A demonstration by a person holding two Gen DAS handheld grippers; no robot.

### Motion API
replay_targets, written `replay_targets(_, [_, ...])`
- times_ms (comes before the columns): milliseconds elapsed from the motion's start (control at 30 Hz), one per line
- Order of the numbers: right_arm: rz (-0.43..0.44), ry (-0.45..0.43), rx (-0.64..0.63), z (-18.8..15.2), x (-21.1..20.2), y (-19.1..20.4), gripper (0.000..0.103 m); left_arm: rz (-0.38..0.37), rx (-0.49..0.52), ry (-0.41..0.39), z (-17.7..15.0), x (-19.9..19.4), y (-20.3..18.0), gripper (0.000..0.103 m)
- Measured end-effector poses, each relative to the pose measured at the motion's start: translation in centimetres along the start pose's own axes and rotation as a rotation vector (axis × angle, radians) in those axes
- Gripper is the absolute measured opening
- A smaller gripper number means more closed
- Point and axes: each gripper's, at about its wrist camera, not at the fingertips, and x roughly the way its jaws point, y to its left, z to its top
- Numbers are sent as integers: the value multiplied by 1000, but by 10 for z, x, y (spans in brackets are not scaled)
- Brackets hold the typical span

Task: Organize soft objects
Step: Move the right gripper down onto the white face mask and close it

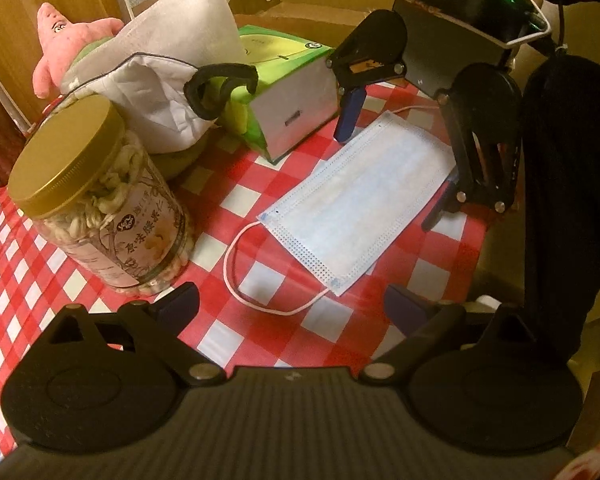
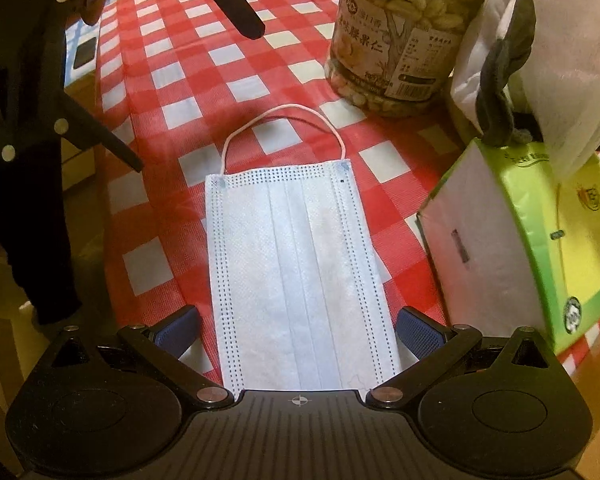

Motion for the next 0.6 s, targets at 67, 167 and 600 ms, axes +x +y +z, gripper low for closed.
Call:
replay_targets(67, [15,6,12,0,2,-3,103,-6,-4,0,0,1,0,98])
replay_targets(167, [30,13,32,0,2,-6,103,-15,-8,-4,0,3,-1,98])
replay_targets(600, [29,24,46,1,-2,-1,91,-18,-36,-3,-4,4,-1,98])
